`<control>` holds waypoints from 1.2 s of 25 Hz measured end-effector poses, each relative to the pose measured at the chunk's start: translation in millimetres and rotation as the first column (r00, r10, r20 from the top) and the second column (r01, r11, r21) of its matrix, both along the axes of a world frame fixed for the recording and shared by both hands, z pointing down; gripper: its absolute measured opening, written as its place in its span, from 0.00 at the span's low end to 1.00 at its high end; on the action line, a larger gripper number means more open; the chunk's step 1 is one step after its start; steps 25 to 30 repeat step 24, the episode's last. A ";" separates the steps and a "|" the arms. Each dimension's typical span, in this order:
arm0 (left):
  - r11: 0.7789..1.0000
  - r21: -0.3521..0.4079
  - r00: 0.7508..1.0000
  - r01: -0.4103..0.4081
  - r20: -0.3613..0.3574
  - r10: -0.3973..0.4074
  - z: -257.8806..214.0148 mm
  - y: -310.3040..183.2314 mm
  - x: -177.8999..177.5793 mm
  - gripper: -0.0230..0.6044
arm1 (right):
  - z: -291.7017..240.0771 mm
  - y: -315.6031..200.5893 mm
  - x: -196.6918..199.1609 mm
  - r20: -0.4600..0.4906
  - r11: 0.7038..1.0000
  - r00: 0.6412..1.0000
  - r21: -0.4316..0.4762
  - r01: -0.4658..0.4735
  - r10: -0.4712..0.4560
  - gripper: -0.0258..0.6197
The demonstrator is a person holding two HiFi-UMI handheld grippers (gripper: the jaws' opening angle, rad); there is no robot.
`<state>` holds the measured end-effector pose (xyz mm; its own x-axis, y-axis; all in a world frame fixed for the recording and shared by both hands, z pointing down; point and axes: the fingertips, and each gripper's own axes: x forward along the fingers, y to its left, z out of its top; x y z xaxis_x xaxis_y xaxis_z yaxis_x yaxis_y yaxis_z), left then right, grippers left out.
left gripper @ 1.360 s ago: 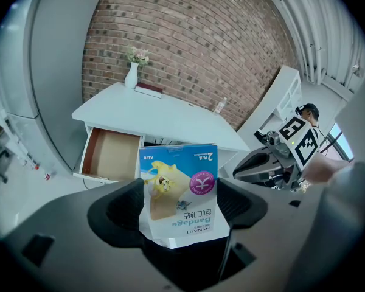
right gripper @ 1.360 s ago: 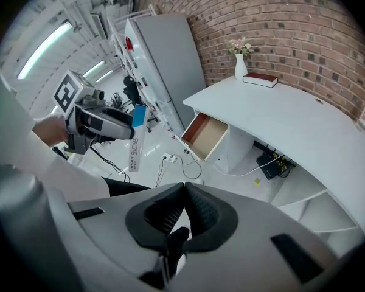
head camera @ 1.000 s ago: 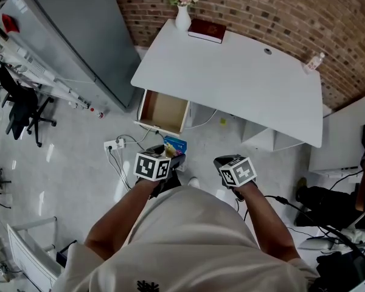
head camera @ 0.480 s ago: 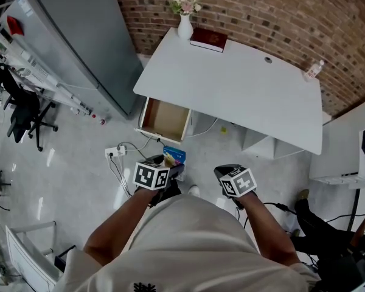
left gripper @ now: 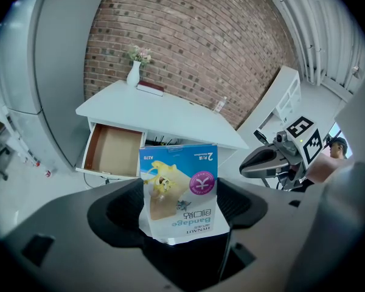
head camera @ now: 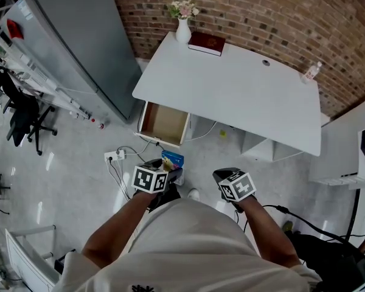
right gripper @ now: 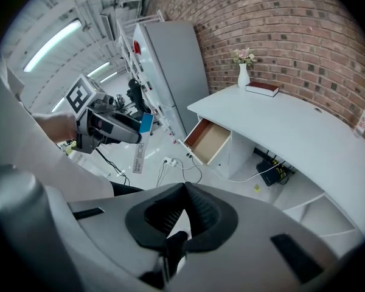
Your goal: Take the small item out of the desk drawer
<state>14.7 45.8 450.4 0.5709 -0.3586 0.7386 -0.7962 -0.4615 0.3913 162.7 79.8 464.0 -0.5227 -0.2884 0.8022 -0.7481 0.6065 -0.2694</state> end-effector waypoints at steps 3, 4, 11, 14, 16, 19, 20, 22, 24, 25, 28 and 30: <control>1.000 -0.008 1.000 -0.005 -0.002 0.005 1.3 2.0 0.8 0.61 | 0.4 2.7 -0.6 0.001 1.000 1.000 -0.004 0.001 -0.001 0.09; 1.000 -0.010 1.000 -0.007 -0.002 0.007 2.2 2.4 1.4 0.61 | 1.0 3.3 0.0 0.002 1.000 1.000 -0.006 0.000 0.000 0.09; 0.999 -0.022 1.000 -0.026 0.015 0.026 7.5 -1.2 4.9 0.61 | 2.9 3.3 7.3 0.015 0.999 1.000 -0.023 -0.023 0.024 0.09; 0.999 -0.025 0.999 -0.031 0.016 0.031 9.0 -3.6 6.8 0.61 | 3.0 2.0 7.8 0.031 0.999 0.999 -0.026 -0.035 0.036 0.09; 0.999 -0.028 0.999 -0.033 0.016 0.034 8.9 -5.1 8.3 0.61 | 2.3 0.9 7.0 0.040 0.999 0.998 -0.028 -0.039 0.040 0.09; 0.999 -0.030 0.999 -0.036 0.012 0.036 7.9 -8.1 11.2 0.61 | 0.4 -1.8 5.6 0.050 0.999 0.998 -0.028 -0.039 0.040 0.09; 0.999 -0.029 0.999 -0.036 0.010 0.036 7.8 -10.1 12.3 0.61 | 0.0 -4.1 5.5 0.053 0.999 0.998 -0.027 -0.039 0.040 0.09; 0.999 -0.026 0.999 -0.036 0.009 0.036 8.8 -15.3 14.4 0.61 | 0.3 -10.1 6.4 0.056 0.999 0.998 -0.023 -0.039 0.041 0.09; 0.999 -0.022 0.999 -0.036 0.009 0.036 11.0 -20.8 16.3 0.61 | 1.6 -16.1 7.9 0.058 0.999 0.997 -0.018 -0.041 0.042 0.09; 0.999 -0.022 0.999 -0.036 0.009 0.036 11.0 -20.8 16.3 0.61 | 1.6 -16.1 7.9 0.058 0.999 0.997 -0.018 -0.041 0.042 0.09; 0.999 -0.022 0.999 -0.036 0.009 0.036 11.0 -20.8 16.3 0.61 | 1.6 -16.1 7.9 0.058 0.999 0.997 -0.018 -0.041 0.042 0.09; 0.999 -0.022 0.999 -0.036 0.009 0.036 11.0 -20.8 16.3 0.61 | 1.6 -16.1 7.9 0.058 0.999 0.997 -0.018 -0.041 0.042 0.09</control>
